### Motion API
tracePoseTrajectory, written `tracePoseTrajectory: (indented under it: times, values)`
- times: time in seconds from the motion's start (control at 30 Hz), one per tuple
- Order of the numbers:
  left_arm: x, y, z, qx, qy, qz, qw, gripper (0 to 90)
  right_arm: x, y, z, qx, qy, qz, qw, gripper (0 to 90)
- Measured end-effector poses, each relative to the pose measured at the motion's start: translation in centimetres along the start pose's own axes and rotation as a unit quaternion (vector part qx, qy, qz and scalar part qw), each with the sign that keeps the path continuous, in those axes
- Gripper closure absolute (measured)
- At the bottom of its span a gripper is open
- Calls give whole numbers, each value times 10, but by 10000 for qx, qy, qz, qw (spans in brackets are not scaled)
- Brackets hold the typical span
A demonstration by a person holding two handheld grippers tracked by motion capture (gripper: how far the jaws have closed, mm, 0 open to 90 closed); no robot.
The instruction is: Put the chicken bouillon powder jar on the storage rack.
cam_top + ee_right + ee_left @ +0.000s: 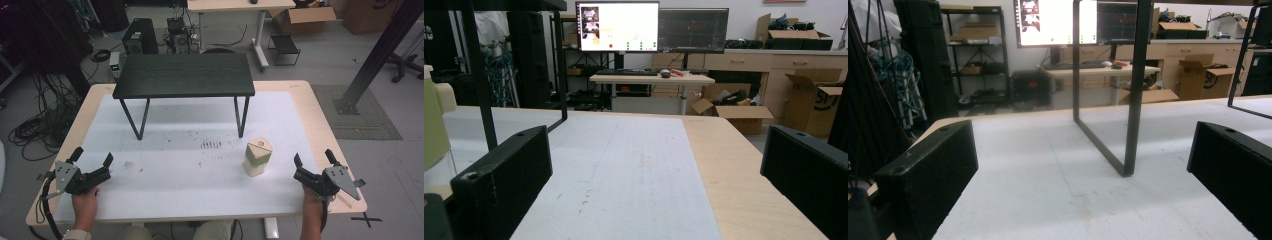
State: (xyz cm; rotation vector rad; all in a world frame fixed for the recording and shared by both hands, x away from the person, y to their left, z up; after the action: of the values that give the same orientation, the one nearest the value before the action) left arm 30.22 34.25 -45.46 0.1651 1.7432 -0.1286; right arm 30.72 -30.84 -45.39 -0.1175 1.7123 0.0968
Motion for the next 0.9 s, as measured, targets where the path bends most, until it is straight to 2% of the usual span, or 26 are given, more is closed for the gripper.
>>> tracePoseTrajectory:
  times: [0.9]
  values:
    - [0, 0, 0, -7, 15, 12, 10000, 2, 0, 0, 1, -5, 33, 3, 10000, 0]
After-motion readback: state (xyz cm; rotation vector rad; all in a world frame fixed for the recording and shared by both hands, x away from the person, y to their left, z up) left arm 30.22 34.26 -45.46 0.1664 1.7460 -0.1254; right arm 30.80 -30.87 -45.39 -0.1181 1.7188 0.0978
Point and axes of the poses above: each handheld gripper's, and its own axes: z roughly forward along the jaws, x roughly out of its underside, y roughly to its left, the point moved 4 cm from there along z, roughly forward along the jaws, and after that the axes turned 9 degrees about y, right-handed, at the moved point
